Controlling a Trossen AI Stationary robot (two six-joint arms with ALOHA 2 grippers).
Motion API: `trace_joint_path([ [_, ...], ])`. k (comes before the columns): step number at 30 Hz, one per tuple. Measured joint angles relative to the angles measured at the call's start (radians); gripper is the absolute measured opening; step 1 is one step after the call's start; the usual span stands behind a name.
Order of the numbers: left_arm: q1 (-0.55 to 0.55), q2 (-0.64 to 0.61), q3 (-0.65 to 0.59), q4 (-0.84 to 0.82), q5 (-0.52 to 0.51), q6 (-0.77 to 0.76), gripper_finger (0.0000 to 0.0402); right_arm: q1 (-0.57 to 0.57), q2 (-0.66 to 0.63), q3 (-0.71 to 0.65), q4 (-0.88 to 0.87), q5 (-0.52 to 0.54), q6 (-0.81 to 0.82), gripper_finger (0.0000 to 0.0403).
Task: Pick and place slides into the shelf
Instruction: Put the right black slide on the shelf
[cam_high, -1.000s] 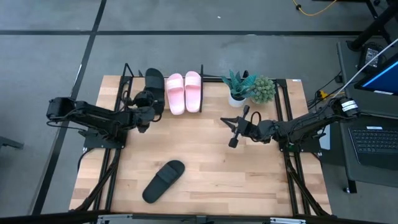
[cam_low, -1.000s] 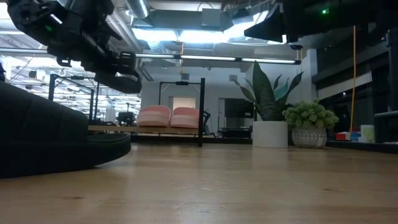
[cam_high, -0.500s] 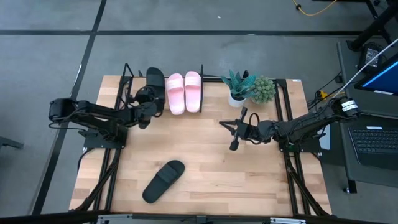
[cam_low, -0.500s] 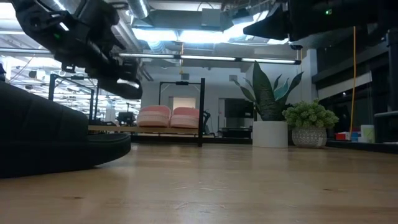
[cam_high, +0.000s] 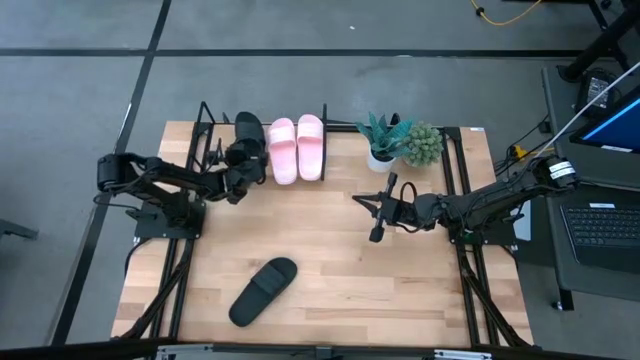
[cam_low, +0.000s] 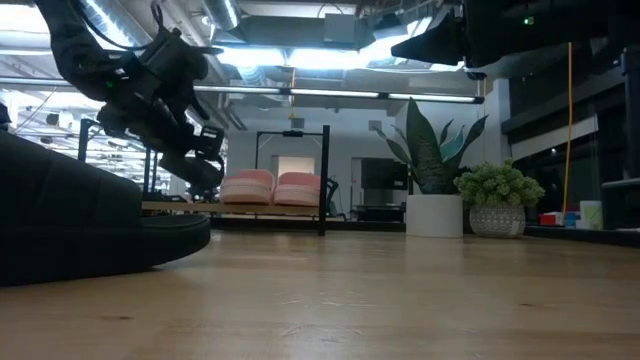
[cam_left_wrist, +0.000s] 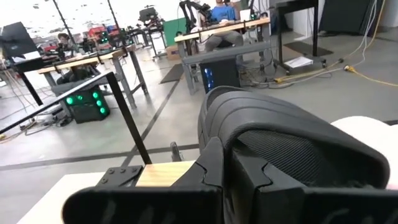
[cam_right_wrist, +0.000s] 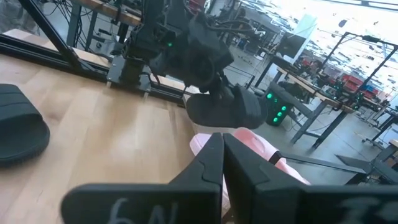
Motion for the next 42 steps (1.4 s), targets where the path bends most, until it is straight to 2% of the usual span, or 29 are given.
trace_joint_path([
  [6, 0.040, 0.032, 0.000, 0.000, 0.025, 0.000, 0.0000, 0.000, 0.000, 0.000, 0.000, 0.000, 0.000, 0.0012],
  [16, 0.100, 0.089, 0.000, 0.001, 0.148, -0.029, 0.0000, 0.000, 0.000, 0.000, -0.001, 0.000, -0.002, 0.0012],
  [30, 0.130, 0.128, 0.000, 0.010, 0.215, -0.055, 0.0001, 0.000, 0.000, 0.001, -0.001, 0.000, -0.003, 0.0012],
  [42, 0.127, 0.128, 0.000, 0.010, 0.256, -0.047, 0.0057, 0.000, 0.000, 0.001, -0.002, 0.000, -0.003, 0.0012],
])
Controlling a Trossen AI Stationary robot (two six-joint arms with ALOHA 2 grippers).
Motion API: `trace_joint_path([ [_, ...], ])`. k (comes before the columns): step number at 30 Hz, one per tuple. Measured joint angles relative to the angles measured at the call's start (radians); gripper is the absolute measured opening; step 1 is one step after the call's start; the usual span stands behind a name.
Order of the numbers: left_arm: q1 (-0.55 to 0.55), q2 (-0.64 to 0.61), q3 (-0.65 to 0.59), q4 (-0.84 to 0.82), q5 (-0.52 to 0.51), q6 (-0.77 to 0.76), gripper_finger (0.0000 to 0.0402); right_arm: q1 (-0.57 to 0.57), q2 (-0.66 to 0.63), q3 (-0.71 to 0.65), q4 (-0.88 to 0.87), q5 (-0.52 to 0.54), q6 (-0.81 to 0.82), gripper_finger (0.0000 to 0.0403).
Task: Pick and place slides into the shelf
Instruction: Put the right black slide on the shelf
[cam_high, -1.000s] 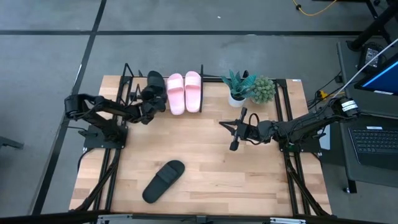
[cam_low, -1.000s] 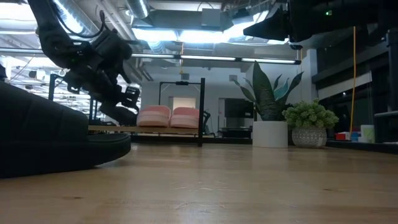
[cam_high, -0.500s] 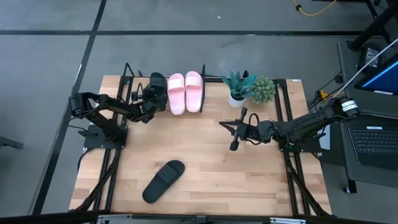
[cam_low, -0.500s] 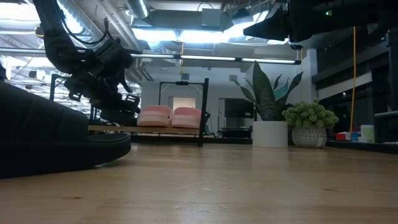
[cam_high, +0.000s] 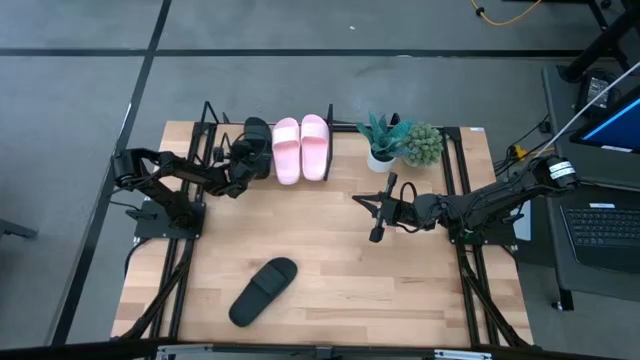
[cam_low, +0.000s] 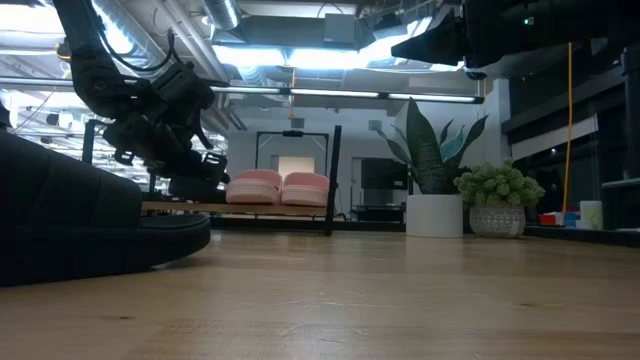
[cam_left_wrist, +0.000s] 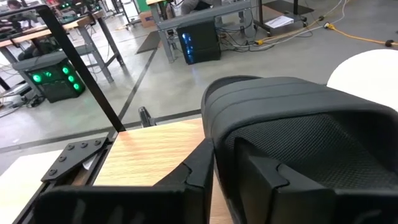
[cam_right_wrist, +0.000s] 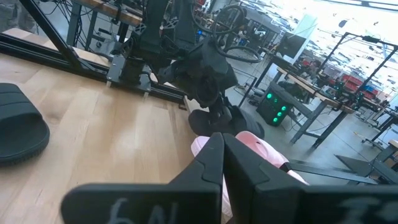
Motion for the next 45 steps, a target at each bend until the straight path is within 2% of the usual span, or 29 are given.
trace_joint_path([
  [18, -0.009, -0.005, 0.000, 0.008, -0.007, 0.002, 0.0135, 0.000, 0.000, 0.000, -0.005, 0.000, 0.000, 0.0012],
  [24, -0.032, -0.061, 0.000, 0.006, -0.009, 0.070, 0.0139, 0.000, 0.000, 0.000, -0.005, 0.000, 0.000, 0.0012],
  [30, -0.055, -0.177, 0.000, 0.004, -0.015, 0.193, 0.0139, 0.000, 0.000, 0.000, -0.005, 0.000, 0.000, 0.0012],
  [35, -0.067, -0.244, 0.000, -0.003, -0.014, 0.210, 0.0139, 0.000, 0.000, 0.000, -0.006, 0.000, 0.000, 0.0012],
  [45, -0.066, -0.250, 0.000, -0.064, -0.005, 0.176, 0.0130, 0.000, 0.000, 0.000, -0.005, 0.000, 0.000, 0.0012],
])
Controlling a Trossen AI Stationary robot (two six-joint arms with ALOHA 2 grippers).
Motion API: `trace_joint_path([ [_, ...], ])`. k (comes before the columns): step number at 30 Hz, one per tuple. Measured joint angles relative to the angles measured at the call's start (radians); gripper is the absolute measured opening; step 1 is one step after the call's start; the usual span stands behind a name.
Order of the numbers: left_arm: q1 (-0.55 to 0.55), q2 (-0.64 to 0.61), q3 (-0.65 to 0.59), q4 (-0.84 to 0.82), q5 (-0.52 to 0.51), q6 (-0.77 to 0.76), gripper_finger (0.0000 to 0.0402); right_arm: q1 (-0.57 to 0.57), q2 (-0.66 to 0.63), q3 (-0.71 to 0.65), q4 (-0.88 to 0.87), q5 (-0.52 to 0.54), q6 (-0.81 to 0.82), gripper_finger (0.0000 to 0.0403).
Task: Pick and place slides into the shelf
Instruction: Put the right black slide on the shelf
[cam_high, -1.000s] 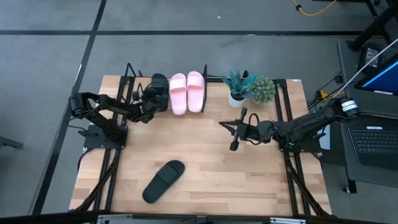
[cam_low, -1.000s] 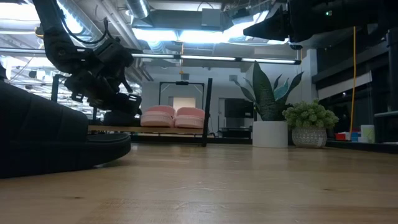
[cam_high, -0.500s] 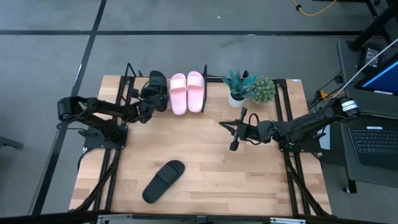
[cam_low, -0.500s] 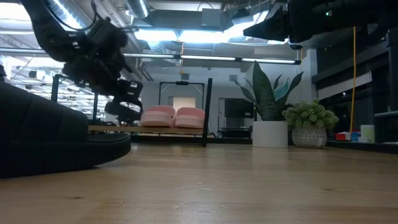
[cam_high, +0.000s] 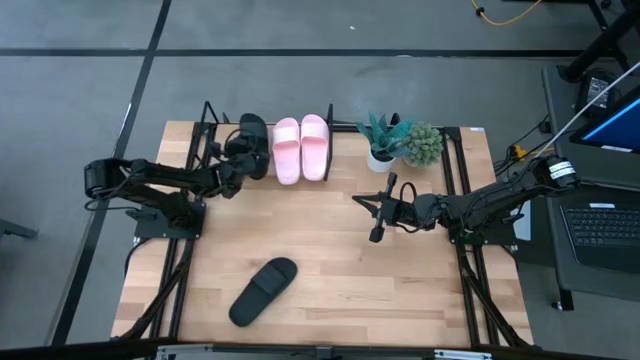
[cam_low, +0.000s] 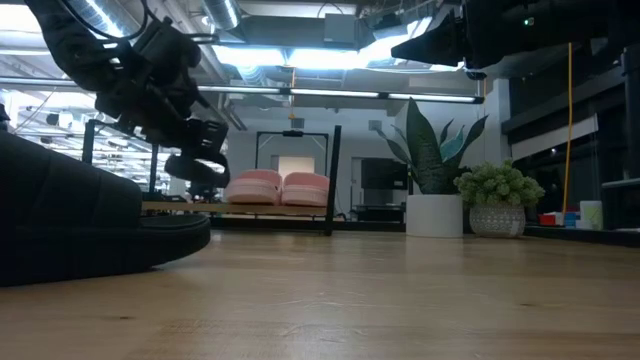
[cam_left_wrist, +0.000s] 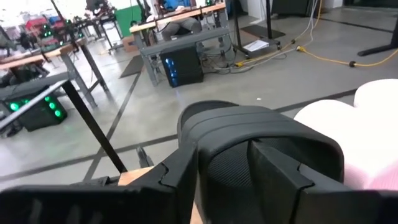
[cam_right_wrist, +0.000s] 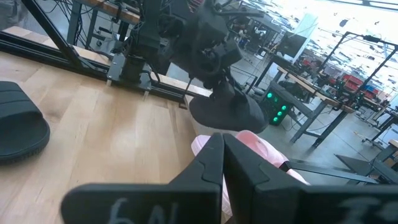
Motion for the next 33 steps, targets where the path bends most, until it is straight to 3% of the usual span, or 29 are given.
trace_joint_path([
  [10, 0.006, 0.004, 0.000, -0.012, 0.017, -0.027, 0.0097, 0.000, 0.000, 0.000, 0.001, 0.000, 0.000, 0.0012],
  [22, 0.031, 0.007, 0.000, -0.041, 0.082, -0.042, 0.0094, 0.000, 0.000, 0.000, 0.004, 0.000, 0.000, 0.0012],
  [33, -0.066, 0.006, 0.000, -0.041, 0.082, 0.191, 0.0094, 0.000, 0.000, 0.000, -0.001, 0.000, 0.000, 0.0012],
])
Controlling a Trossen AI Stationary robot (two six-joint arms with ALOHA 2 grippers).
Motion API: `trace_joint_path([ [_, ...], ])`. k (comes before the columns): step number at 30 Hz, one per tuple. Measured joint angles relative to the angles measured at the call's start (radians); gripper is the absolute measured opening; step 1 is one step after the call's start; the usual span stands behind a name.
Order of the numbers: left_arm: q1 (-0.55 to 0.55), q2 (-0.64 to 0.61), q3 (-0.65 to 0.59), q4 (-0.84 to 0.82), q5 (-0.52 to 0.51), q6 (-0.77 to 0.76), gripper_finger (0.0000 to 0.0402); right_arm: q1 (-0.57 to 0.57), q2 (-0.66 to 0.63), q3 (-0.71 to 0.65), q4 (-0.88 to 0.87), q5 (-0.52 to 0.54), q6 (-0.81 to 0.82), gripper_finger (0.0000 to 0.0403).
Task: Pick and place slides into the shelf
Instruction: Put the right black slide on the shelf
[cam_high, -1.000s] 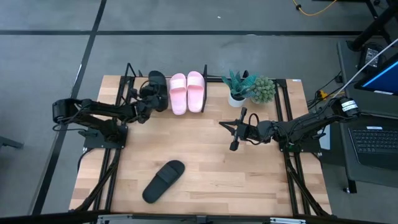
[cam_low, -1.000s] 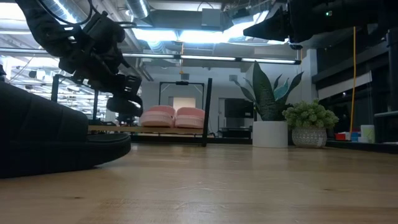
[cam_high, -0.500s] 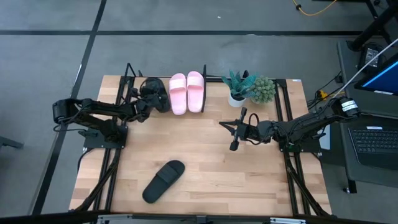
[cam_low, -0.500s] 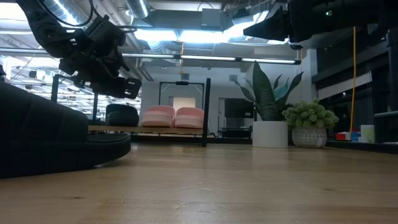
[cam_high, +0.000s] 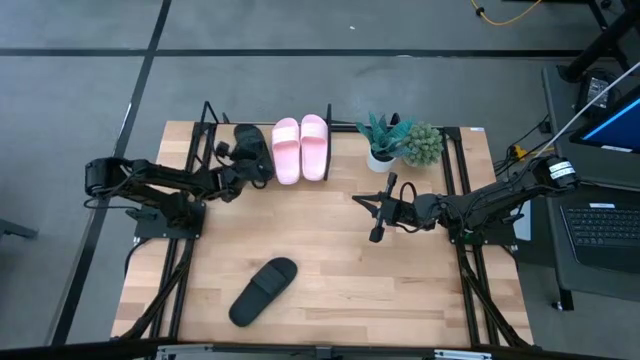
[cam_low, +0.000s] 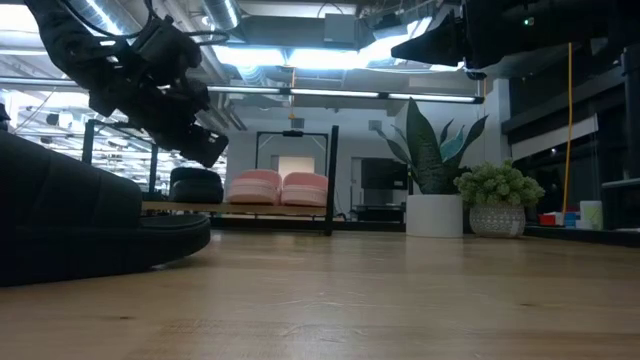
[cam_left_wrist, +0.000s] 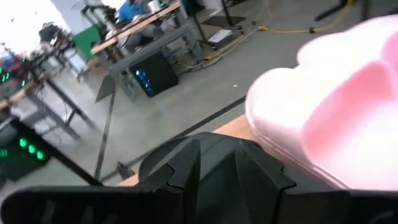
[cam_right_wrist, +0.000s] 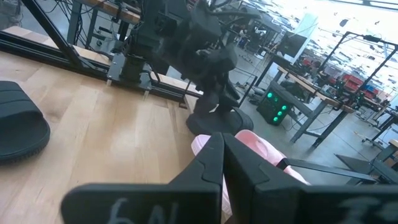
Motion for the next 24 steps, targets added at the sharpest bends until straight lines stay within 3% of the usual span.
trace_joint_path([
  [13, -0.076, 0.000, 0.000, 0.000, 0.003, 0.301, 0.0094, 0.000, 0.000, 0.000, -0.017, 0.000, -0.001, 0.0012],
  [18, -0.033, -0.024, 0.002, -0.003, 0.186, 0.287, 0.0094, 0.000, 0.000, 0.000, -0.019, 0.000, -0.002, 0.0012],
  [24, 0.005, -0.062, 0.081, -0.185, 0.220, 0.283, 0.0094, 0.000, 0.000, 0.000, -0.037, 0.000, -0.019, 0.0012],
])
